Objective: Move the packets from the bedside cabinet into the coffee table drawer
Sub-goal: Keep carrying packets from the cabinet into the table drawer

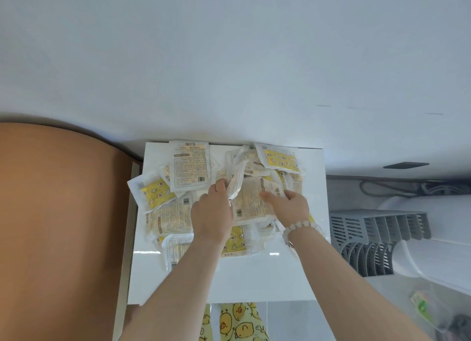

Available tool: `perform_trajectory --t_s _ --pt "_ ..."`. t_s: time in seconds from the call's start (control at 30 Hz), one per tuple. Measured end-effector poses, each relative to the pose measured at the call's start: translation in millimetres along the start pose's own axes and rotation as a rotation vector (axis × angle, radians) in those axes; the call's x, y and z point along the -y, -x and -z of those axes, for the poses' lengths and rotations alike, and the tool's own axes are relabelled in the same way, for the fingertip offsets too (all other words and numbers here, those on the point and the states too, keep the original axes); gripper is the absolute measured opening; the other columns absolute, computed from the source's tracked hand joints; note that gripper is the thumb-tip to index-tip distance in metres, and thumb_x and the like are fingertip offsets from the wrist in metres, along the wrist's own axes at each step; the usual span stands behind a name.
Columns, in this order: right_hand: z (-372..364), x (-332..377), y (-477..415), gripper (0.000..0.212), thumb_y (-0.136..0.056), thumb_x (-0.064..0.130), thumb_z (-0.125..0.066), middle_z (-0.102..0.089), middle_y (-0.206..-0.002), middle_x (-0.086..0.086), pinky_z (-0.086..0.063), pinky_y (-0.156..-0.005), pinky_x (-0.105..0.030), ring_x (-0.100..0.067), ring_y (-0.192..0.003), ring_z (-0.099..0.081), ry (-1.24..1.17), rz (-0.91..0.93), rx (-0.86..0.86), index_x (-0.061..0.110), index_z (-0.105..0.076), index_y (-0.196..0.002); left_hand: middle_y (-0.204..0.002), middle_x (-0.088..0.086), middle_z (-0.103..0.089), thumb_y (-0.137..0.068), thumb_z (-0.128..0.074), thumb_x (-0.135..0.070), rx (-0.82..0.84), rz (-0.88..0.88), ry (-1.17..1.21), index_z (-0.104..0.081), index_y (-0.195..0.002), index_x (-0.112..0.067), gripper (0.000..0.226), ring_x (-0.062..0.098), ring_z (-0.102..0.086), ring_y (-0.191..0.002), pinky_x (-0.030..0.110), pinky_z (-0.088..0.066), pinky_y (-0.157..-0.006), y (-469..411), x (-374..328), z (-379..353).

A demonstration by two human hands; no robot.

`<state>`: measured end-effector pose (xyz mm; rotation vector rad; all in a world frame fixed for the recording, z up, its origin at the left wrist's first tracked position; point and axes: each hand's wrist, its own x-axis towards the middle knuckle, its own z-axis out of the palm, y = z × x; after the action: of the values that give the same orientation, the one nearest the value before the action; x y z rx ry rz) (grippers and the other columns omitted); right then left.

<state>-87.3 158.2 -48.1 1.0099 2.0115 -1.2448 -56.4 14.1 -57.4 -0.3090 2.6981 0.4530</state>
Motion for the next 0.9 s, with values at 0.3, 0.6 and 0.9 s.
perform_trajectory --t_s 0.3,0.6,0.9 --pt "32 -19 6 0.01 -0.083 0.02 -0.071 -0.068 -0.103 -0.012 -0.047 -0.096 -0.051 -0.033 -0.102 -0.063 -0.302 -0.071 0.022 0.017 -0.062 -0.087 -0.101 -0.003 -0.059 -0.096 -0.045 -0.023 -0.022 0.037 0.269 -0.041 -0.128 -0.015 0.033 0.019 -0.061 -0.081 0.029 -0.044 -0.064 12 8 42" --pt "65 -3 45 0.027 -0.081 0.019 -0.073 -0.067 -0.104 -0.014 -0.047 -0.097 -0.051 -0.035 -0.103 -0.063 -0.502 -0.133 -0.048 0.005 -0.063 -0.101 -0.083 -0.003 -0.06 -0.091 -0.048 -0.013 0.175 0.272 0.781 -0.057 -0.109 -0.012 0.02 0.01 -0.054 -0.067 0.021 -0.038 -0.053 15 -3 107" --pt "119 34 112 0.045 -0.074 0.023 -0.073 -0.066 -0.1 -0.017 -0.055 -0.081 -0.042 -0.033 -0.088 -0.065 -0.773 -0.099 -0.09 -0.001 -0.059 -0.109 -0.087 0.007 -0.068 -0.087 -0.054 -0.01 0.369 0.105 0.888 -0.061 -0.087 -0.015 0.009 0.027 -0.066 -0.08 0.04 -0.054 -0.074 38 -49 186"
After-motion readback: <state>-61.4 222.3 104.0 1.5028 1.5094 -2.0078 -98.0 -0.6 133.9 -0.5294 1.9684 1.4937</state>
